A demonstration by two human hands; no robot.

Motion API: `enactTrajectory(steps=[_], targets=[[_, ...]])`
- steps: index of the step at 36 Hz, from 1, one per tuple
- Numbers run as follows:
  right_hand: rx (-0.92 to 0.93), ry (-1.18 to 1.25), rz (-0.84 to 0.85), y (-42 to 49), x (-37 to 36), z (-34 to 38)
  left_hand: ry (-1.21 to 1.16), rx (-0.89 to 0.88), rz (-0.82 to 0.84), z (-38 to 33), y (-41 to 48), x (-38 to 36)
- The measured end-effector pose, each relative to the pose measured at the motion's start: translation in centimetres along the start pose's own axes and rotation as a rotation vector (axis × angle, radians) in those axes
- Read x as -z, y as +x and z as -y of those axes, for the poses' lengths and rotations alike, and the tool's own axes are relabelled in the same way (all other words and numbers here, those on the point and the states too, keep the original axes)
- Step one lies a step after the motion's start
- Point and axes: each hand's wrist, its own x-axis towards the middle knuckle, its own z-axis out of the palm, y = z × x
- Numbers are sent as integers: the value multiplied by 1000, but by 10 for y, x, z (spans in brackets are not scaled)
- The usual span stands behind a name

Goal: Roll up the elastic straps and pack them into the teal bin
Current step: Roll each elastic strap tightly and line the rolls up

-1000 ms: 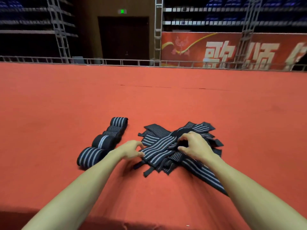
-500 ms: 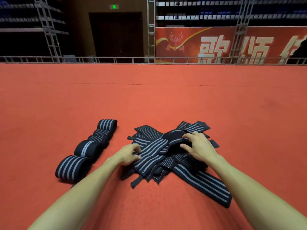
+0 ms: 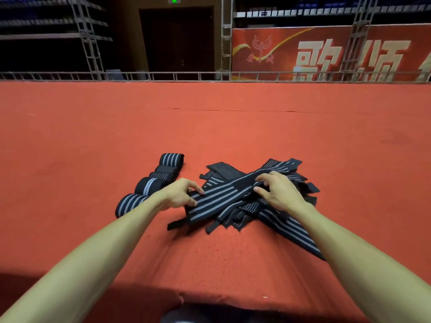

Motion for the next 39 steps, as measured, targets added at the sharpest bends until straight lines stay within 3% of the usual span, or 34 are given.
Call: enactTrajectory(steps=[9, 15, 22, 30, 39], targets=[[101, 84, 61, -13, -49, 59, -13, 102, 109, 47, -61, 15], [19, 186, 122, -19, -84, 83, 10, 93, 166, 70, -85, 11], [-114, 276, 80, -17, -102, 98, 17, 69, 178, 93, -100, 13], [-262, 292, 10, -7, -94, 86, 270, 8, 161, 85, -83, 2], [-269, 204, 97, 0, -95, 79, 426, -11, 151, 58, -42, -24]])
